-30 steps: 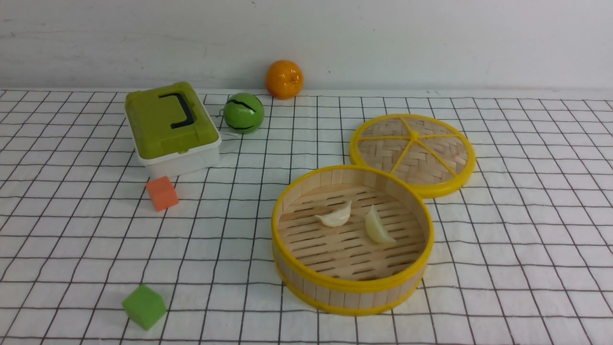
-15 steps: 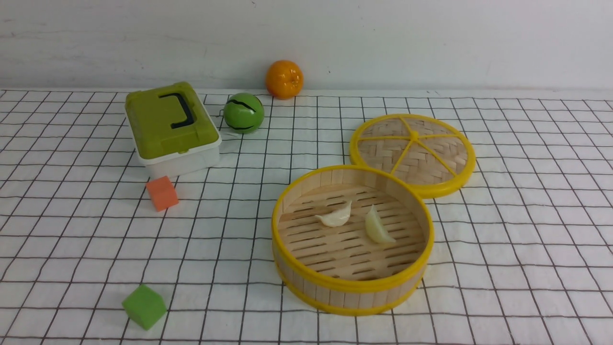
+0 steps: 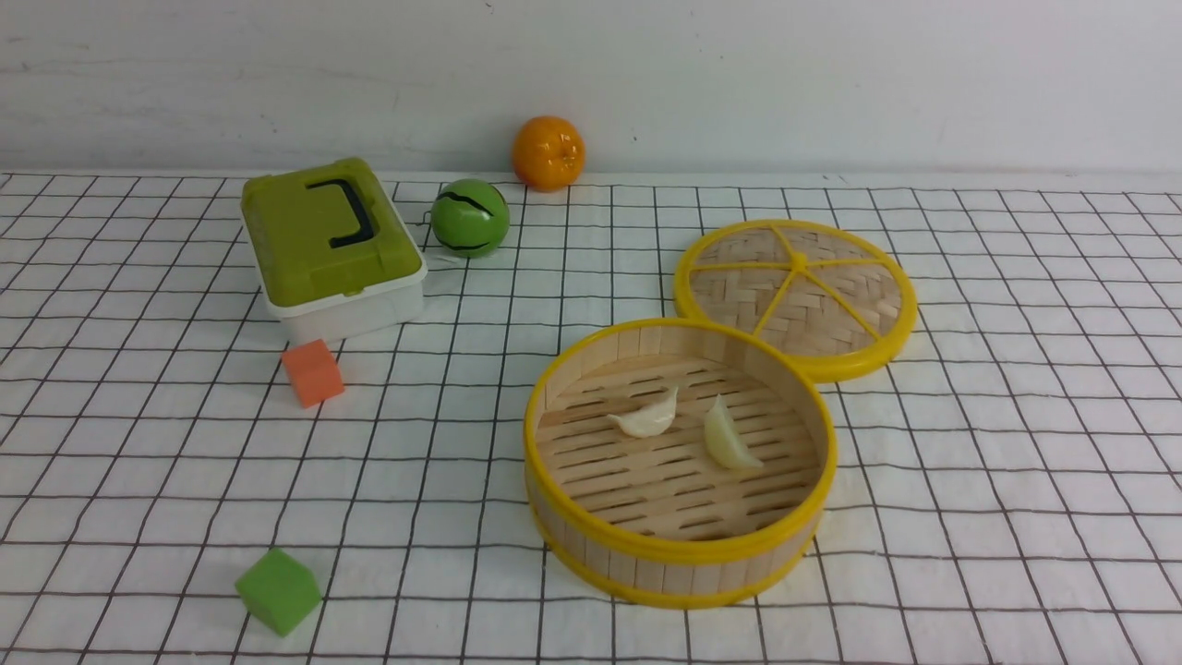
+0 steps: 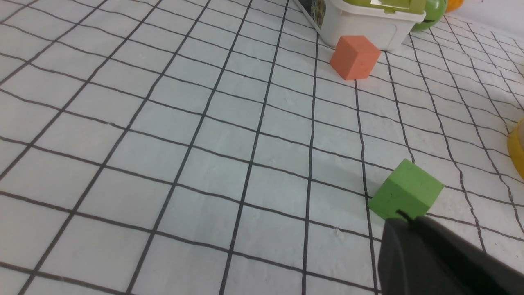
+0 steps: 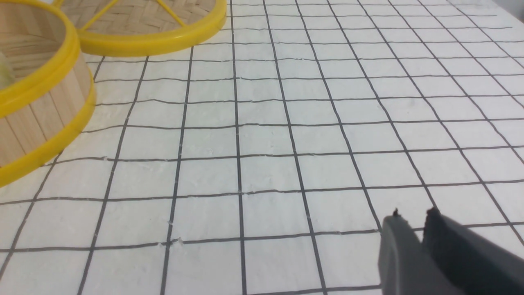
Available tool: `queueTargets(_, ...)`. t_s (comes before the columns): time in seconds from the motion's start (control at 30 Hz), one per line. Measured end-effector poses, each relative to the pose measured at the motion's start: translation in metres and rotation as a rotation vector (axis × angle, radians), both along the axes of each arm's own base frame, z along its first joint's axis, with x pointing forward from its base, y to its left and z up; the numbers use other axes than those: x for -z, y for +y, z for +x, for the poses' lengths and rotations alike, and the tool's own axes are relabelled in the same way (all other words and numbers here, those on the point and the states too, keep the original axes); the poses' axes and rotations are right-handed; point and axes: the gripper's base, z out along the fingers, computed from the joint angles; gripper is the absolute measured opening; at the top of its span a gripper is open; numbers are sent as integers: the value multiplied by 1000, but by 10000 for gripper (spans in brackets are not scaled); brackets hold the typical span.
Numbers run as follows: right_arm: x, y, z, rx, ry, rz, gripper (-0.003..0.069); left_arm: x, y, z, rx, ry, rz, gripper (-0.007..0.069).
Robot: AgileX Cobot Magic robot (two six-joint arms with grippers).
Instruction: Put the dumplings into the steamer on the table with the white tablecloth.
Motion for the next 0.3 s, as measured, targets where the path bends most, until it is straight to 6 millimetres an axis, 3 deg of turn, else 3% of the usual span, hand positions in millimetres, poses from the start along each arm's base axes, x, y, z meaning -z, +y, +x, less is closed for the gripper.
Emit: queueTargets(0.3,0,0,0,0,0,0,107,0,0,0,0,0,0,3)
